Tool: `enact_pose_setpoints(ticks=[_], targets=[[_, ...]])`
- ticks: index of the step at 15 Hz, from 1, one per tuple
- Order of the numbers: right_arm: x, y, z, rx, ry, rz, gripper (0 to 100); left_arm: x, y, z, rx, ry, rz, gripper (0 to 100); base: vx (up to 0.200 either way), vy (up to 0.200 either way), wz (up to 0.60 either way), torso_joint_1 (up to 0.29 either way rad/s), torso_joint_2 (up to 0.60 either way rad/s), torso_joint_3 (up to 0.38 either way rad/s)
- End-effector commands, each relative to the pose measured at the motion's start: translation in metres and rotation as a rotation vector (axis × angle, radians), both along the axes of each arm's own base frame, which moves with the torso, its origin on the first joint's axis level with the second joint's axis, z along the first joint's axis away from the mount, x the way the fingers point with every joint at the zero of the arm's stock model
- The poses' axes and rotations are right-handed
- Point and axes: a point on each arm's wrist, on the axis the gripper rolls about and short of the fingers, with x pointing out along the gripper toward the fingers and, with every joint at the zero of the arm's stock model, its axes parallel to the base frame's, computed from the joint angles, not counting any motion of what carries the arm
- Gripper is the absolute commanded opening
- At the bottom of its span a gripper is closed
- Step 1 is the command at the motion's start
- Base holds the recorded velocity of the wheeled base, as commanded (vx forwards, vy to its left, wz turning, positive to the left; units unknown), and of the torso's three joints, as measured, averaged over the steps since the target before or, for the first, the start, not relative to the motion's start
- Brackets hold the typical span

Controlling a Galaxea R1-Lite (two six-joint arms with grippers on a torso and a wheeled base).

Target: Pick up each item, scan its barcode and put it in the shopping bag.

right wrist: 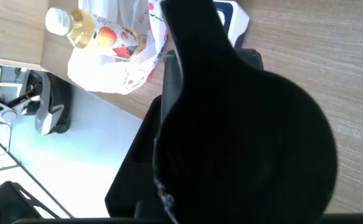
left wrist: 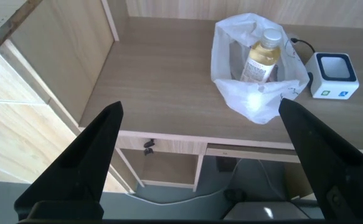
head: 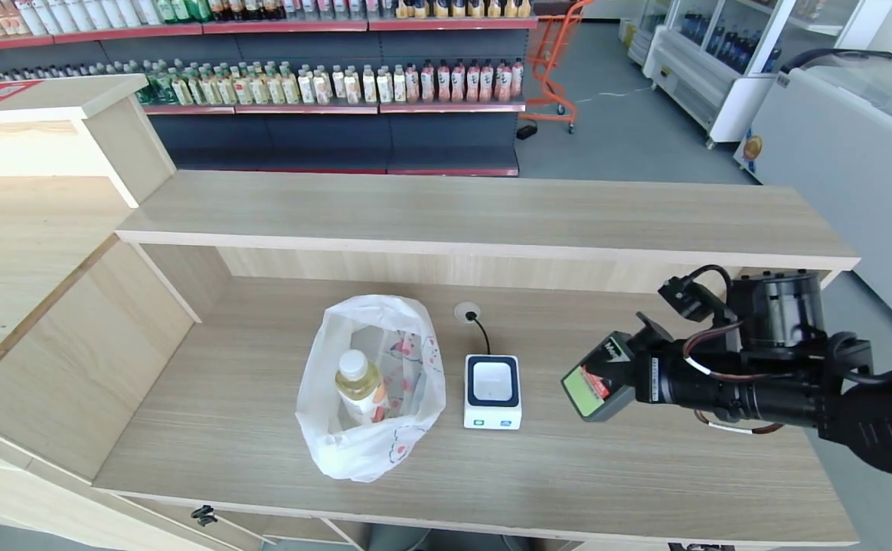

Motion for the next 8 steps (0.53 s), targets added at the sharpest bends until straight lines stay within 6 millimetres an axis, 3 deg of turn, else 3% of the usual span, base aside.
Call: enact_pose_setpoints(ticks=[1,3,8], targets=[[0.019,0.017,-0.036,-0.022,0.039,0.030,0,0.000,0.000,0.000,0.000,0.001,0.000,100,0.000,0.000,0.00,0.000,0.00,0.000],[0.032,0.030,-0.057,-0.045,0.019,0.042,0,0.000,0.000,0.000,0.000,0.000,0.000,100,0.000,0.000,0.00,0.000,0.00,0.000],[0.064,0.065,-0.070,-0.047,-0.021,0.083,0,0.000,0.000,0.000,0.000,0.000,0.000,100,0.000,0.000,0.00,0.000,0.00,0.000]])
